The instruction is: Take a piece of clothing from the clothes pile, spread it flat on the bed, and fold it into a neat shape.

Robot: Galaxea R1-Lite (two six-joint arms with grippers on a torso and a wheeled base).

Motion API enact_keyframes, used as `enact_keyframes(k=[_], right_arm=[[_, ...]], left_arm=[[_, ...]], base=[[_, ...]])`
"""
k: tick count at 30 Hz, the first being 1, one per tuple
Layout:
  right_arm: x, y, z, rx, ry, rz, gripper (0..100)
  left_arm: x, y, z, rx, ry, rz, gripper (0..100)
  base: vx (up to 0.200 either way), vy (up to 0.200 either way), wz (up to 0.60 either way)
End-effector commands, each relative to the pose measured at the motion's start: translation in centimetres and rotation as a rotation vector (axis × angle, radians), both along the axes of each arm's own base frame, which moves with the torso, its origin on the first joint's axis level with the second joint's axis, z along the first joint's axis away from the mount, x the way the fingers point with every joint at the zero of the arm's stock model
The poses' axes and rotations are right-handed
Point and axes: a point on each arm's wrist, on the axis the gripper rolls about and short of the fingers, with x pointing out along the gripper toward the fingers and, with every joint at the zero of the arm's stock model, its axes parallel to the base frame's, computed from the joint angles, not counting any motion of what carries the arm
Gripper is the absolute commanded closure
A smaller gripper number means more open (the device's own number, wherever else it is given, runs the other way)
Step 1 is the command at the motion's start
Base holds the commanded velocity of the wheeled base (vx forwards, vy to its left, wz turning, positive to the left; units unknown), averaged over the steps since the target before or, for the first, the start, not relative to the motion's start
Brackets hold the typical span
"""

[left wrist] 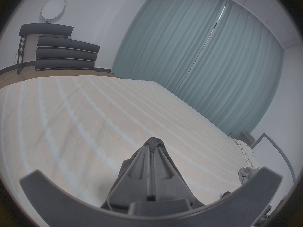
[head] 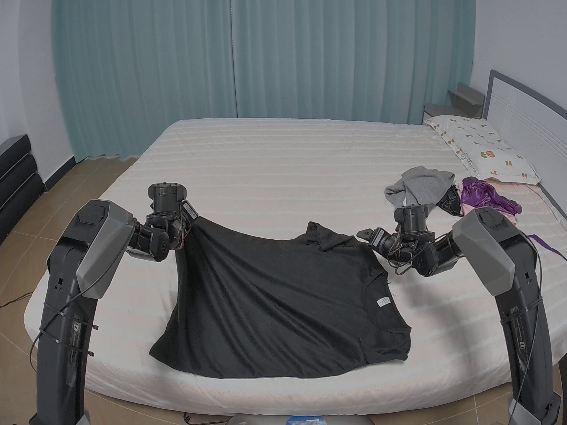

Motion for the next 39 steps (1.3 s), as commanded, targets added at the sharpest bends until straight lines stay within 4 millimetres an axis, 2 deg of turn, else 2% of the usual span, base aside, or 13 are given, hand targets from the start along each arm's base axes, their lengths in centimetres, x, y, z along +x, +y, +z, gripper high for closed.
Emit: enact_keyframes(k=[1,2,6,13,14,15,21,24,26,35,36,38,39], right_arm=[[0.5,1.0,-2.9,-0.027,0.038,0.025,0],[0.6,1.2,-3.3,-0.03,0.045,0.029,100],[1.4,1.6,-3.8,-0.034,0.014,0.022,100],[2.1,1.1,-2.5,-0.029,-0.029,-0.012,100],[2.8,0.0,-0.8,-0.015,-0.083,-0.06,100],[3.0,-0.4,0.0,-0.004,-0.108,-0.083,100],[4.3,-3.1,2.9,0.027,-0.213,-0.192,100],[5.0,-3.6,4.0,0.031,-0.28,-0.238,100],[5.1,-3.6,4.1,0.028,-0.288,-0.25,100],[4.9,-2.8,0.7,-0.007,-0.221,-0.236,100],[4.8,-2.7,-0.2,-0.022,-0.207,-0.228,100],[4.7,-2.7,-0.5,-0.031,-0.199,-0.225,100],[4.7,-2.7,-0.6,-0.032,-0.198,-0.225,100]], left_arm=[[0.0,-0.2,-0.4,-0.003,0.007,-0.002,100],[0.0,-0.2,-0.5,-0.002,0.009,-0.002,100],[0.0,-0.1,-1.2,-0.005,0.023,0.004,100],[-0.2,-0.1,-1.9,-0.003,0.044,0.004,100],[-0.2,-0.1,-2.0,-0.003,0.044,0.004,100],[-0.1,-0.1,-2.0,-0.003,0.039,0.004,100],[0.5,0.0,-2.1,-0.008,0.007,0.005,100],[1.3,-0.2,-2.2,-0.013,-0.023,0.005,100],[1.6,-0.3,-2.2,-0.015,-0.037,0.006,100],[2.4,-1.7,-4.3,-0.018,-0.044,-0.017,100],[2.4,-1.9,-4.7,-0.017,-0.033,-0.021,100],[2.3,-2.0,-5.2,-0.017,-0.024,-0.022,100],[2.3,-2.0,-5.2,-0.017,-0.024,-0.024,0]], base=[[0.0,0.0,0.0],[0.0,0.0,0.0],[0.0,0.0,0.0],[0.0,0.0,0.0],[0.0,0.0,0.0],[0.0,0.0,0.0],[0.0,0.0,0.0],[0.0,0.0,0.0],[0.0,0.0,0.0],[0.0,0.0,0.0],[0.0,0.0,0.0],[0.0,0.0,0.0],[0.0,0.0,0.0]])
